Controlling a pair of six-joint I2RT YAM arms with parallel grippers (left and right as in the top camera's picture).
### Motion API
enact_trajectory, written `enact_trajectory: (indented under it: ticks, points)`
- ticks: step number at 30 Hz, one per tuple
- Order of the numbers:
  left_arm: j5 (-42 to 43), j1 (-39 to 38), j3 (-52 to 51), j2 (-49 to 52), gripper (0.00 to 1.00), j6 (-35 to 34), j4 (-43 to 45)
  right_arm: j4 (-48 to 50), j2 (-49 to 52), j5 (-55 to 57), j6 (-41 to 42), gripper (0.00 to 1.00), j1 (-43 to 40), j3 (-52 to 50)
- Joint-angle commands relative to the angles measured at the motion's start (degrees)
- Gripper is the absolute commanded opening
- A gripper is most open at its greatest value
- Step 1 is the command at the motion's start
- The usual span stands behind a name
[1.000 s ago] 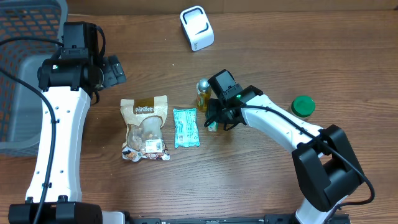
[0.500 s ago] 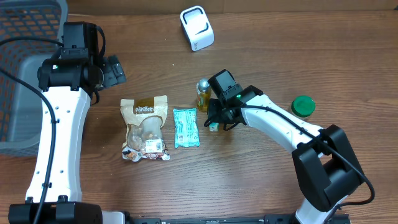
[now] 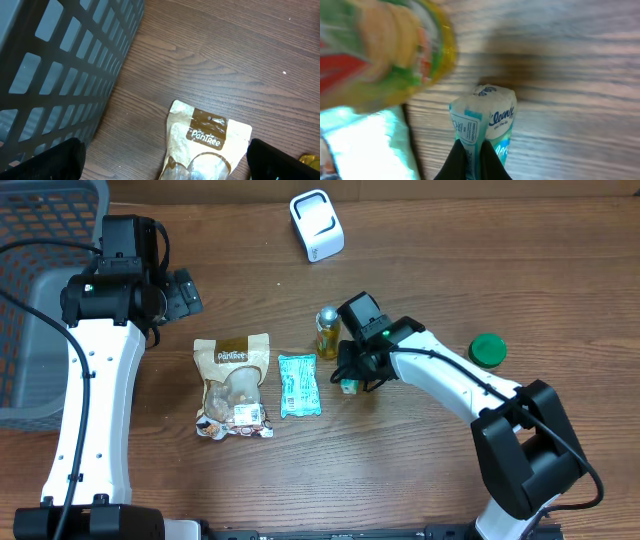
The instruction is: Scan the item barcode
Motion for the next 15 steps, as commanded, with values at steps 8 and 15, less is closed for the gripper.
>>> enact_trajectory:
  ticks: [8, 15]
  points:
    - [-0.5, -0.1, 0.3, -0.2, 1.00, 1.5, 0.0, -11.4, -0.8, 7.3, -1.9, 0.04, -4.9, 4.1]
    - [-0.5, -0.1, 0.3, -0.2, 0.99, 1.5, 0.0, -14.0, -1.8, 9.7, -1.9, 0.04, -5.5, 4.3]
